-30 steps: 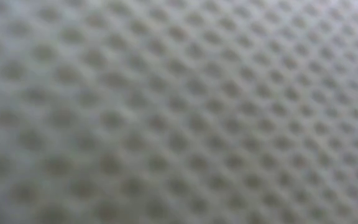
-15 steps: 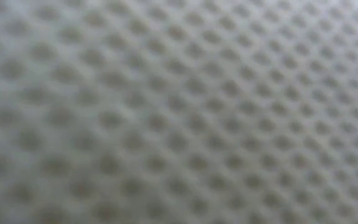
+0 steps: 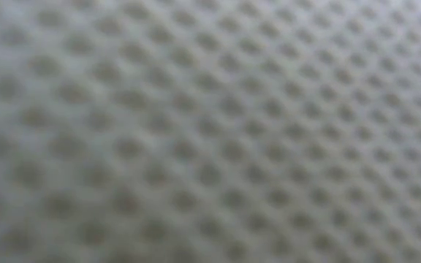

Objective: Sort clothes
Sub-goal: Put the dark blue pants into the brown laundry organizer

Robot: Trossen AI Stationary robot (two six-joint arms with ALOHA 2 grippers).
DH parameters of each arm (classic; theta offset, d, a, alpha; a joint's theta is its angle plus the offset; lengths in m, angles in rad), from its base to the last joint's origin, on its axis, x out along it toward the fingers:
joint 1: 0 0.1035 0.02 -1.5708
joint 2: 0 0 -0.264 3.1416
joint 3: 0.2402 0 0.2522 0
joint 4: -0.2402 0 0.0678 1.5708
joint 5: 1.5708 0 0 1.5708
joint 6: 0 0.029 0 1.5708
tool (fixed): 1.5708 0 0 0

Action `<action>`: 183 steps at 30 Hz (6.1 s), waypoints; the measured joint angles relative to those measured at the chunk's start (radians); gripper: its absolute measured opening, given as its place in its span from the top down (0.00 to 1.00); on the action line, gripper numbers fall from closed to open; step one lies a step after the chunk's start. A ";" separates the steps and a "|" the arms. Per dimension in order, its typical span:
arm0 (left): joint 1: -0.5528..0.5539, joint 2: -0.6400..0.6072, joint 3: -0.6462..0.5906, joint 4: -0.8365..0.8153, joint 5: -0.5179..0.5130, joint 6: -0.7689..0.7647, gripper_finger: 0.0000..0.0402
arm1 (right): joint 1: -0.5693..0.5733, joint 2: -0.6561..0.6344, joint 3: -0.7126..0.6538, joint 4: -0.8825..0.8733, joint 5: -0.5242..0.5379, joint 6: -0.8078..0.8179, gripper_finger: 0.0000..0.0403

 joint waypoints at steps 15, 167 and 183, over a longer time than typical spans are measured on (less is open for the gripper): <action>0.040 -0.075 0.000 0.062 -0.624 0.412 0.34 | 0.000 0.000 -0.001 -0.009 -0.041 0.007 0.92; 0.232 -0.113 -0.582 0.585 -0.076 0.946 1.00 | 0.000 0.001 -0.042 -0.037 -0.050 0.092 0.92; 0.174 -0.114 -0.235 0.241 -0.242 0.680 0.76 | 0.000 0.001 -0.042 -0.037 -0.050 0.092 0.92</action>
